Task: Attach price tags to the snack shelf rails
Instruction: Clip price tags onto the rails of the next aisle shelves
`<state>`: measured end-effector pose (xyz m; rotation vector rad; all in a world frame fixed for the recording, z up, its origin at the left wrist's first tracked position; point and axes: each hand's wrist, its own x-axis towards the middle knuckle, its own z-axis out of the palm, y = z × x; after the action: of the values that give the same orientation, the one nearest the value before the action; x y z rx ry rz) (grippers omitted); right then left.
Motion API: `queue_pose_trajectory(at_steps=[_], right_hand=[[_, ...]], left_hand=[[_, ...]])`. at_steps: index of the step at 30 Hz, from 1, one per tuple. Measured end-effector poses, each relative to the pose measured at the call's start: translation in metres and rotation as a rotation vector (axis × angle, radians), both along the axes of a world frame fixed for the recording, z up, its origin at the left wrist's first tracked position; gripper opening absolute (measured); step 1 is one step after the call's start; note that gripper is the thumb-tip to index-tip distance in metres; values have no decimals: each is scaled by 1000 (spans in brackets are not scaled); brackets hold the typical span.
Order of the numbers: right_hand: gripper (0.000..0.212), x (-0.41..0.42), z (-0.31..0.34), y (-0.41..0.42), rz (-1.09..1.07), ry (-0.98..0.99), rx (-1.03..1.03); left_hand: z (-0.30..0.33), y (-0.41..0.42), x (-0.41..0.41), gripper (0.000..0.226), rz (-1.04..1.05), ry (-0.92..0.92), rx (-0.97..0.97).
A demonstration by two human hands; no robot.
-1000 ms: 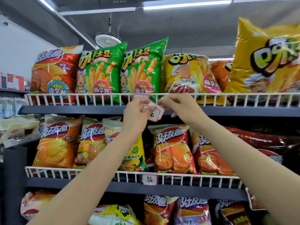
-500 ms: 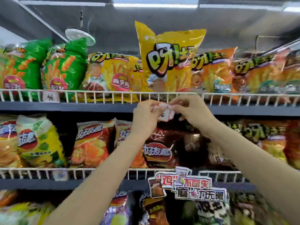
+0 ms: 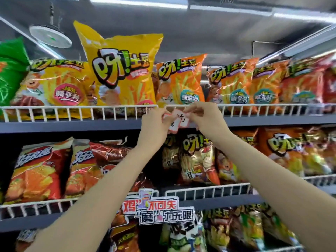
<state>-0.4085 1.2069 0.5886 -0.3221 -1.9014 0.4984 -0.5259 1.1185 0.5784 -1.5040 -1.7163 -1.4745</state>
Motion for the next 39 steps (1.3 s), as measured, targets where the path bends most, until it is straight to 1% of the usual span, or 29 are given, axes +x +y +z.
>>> queue_pose_trajectory(at_steps=[3, 5, 8, 13, 15, 18, 22, 24, 28, 30, 34, 37, 39], right_hand=[[12, 21, -7, 14, -11, 31, -28], [11, 39, -12, 26, 11, 59, -50], [10, 65, -19, 48, 28, 94, -76], [9, 118, -21, 102, 59, 109, -118], [10, 139, -17, 129, 83, 108, -137], [15, 165, -10, 171, 105, 49, -128], [17, 194, -2, 212, 122, 38, -131], [13, 207, 0, 227, 92, 73, -113], [15, 236, -3, 249, 34, 152, -123], [8, 252, -7, 260, -38, 164, -108], [7, 279, -7, 283, -142, 212, -108], [8, 299, -1, 301, -196, 220, -94], [8, 311, 2, 312, -216, 225, -61]], left_hand=[[-5, 13, 15, 22, -57, -49, -4], [-8, 23, 29, 28, -22, -23, -30], [-11, 43, 58, 28, -14, 4, -48], [-12, 104, 111, 24, 18, 28, -26], [-10, 131, 134, 23, 29, 29, 15], [-8, 169, 165, 22, 59, -36, 71], [-12, 209, 194, 18, 83, -142, 57], [-11, 224, 207, 18, 92, -161, 51], [-5, 247, 230, 24, 84, -110, 8], [-3, 261, 243, 29, 41, -107, -27], [-1, 286, 268, 34, -40, -99, -156], [4, 310, 288, 30, -96, -186, -201], [6, 322, 299, 28, -85, -231, -179]])
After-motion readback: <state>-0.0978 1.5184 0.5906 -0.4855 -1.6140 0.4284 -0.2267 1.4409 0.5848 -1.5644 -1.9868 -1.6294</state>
